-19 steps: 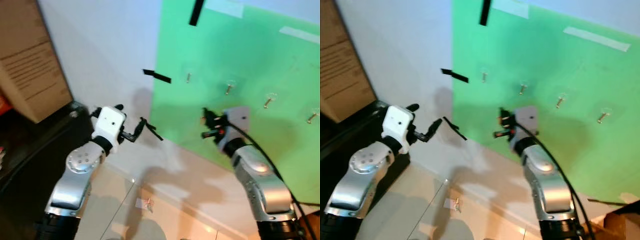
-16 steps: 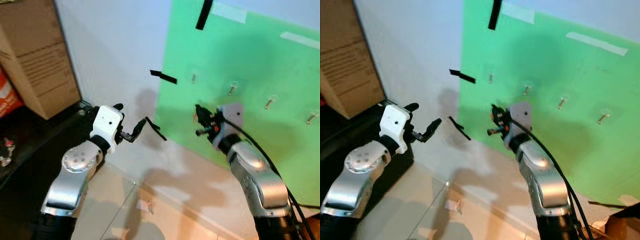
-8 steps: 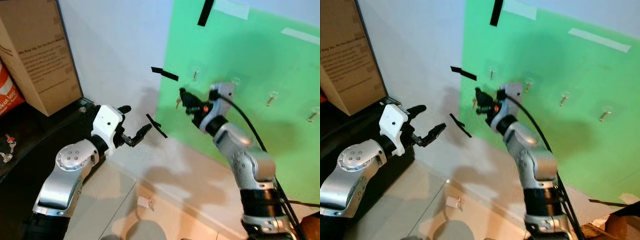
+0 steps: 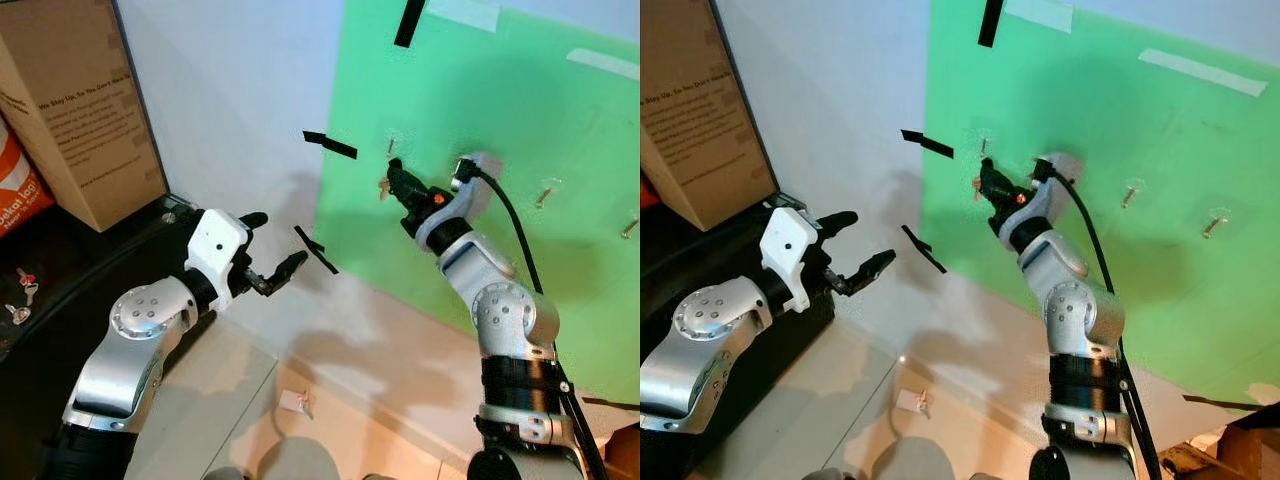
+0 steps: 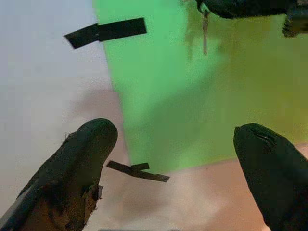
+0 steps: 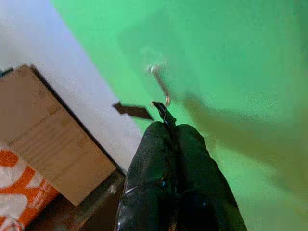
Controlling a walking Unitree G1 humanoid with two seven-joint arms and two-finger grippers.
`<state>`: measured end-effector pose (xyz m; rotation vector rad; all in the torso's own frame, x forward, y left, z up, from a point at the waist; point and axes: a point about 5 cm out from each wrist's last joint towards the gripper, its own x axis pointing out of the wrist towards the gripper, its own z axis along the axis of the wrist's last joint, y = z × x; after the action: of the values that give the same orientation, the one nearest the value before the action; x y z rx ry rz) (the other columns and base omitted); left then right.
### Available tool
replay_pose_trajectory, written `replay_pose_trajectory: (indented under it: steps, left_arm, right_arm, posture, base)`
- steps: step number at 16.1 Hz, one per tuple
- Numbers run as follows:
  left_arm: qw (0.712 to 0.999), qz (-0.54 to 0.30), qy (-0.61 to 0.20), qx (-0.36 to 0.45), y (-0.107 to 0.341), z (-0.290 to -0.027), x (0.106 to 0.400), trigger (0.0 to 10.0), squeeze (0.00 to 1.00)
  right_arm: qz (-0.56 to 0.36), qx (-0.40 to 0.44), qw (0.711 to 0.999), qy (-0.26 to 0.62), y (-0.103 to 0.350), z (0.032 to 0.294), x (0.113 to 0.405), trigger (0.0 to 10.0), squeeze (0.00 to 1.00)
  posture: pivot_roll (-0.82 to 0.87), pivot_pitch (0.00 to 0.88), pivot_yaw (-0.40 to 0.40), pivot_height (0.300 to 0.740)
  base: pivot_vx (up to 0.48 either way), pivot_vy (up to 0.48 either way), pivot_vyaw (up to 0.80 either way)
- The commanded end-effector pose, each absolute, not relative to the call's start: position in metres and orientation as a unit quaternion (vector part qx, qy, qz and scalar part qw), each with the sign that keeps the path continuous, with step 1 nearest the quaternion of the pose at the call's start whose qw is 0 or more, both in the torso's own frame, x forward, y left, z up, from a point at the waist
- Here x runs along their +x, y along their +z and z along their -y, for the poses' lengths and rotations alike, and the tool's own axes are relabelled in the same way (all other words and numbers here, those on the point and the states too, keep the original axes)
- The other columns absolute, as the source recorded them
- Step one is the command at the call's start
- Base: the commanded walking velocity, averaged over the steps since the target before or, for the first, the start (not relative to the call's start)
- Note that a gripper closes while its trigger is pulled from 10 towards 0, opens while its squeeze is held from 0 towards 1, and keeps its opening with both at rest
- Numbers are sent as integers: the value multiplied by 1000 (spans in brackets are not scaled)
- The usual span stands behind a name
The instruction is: Hang keys on a hook
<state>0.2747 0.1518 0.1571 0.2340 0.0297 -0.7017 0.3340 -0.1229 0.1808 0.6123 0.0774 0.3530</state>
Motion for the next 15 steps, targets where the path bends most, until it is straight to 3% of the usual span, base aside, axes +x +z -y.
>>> replay_pose_trajectory:
  steps: [1, 8, 15]
  left_arm:
    - [929, -7, -352, 118, 163, -149, 275, 10000, 0]
    - [929, -8, -350, 119, 163, -151, 274, 10000, 0]
    - [928, -10, -352, 121, 163, -150, 274, 10000, 0]
  right_arm:
    - [-35, 312, 934, 172, 185, 124, 336, 10000, 0]
    - [-31, 352, 917, 183, 194, 118, 344, 10000, 0]
    - [-36, 347, 921, 173, 191, 122, 345, 10000, 0]
  posture:
    - [-10, 0, -61, 740]
    - [0, 0, -70, 740]
    - [5, 0, -74, 740]
  base:
    - [0, 0, 0]
    - [0, 0, 0]
    - [0, 0, 0]
